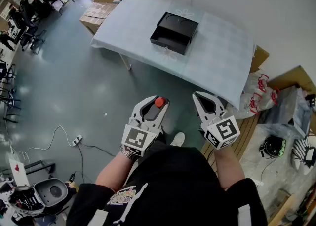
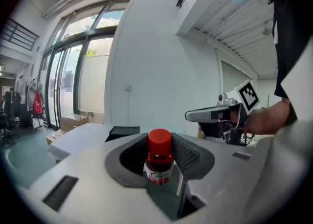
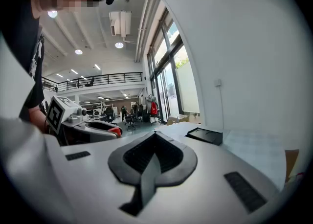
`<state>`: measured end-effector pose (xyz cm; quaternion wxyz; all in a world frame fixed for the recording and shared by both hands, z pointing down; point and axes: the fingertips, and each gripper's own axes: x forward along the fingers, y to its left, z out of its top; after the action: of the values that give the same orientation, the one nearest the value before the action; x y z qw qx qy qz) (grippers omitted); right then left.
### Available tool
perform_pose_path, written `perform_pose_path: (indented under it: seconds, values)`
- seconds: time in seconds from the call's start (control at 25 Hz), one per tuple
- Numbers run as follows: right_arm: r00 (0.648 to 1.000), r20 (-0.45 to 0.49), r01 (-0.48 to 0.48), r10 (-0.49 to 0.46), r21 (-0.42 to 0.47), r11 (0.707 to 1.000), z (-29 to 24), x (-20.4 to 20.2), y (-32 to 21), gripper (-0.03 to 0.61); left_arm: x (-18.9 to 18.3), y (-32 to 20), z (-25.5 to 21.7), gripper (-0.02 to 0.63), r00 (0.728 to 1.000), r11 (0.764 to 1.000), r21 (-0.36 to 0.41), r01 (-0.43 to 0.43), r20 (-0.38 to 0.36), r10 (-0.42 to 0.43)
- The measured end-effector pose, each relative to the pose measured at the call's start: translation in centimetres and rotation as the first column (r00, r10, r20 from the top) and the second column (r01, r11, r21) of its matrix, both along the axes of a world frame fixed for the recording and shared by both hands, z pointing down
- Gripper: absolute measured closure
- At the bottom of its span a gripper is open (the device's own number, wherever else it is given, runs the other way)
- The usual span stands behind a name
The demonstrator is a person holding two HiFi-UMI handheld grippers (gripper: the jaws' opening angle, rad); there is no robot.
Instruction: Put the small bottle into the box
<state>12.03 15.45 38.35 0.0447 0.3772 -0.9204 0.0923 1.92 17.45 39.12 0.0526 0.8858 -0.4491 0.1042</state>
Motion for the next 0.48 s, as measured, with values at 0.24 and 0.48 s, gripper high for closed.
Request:
perform_pose_path:
  seconds: [0.24,0.48]
  values:
    - [1.000,0.001,0.009,-0.009,0.005,1.000,0.0,-0.5,-0.1,0.571,-0.4,0.1,0.9,0.465,1.000,1.000,0.002,-0.009,-0.011,0.009]
    - [0.999,0.022,0.033,-0.033,0.014,0.999,-0.5,-1.3,-0.2,0.571,-0.8,-0.1,0.7,0.465,1.000,1.000,0.000,0.000,-0.018,0.000]
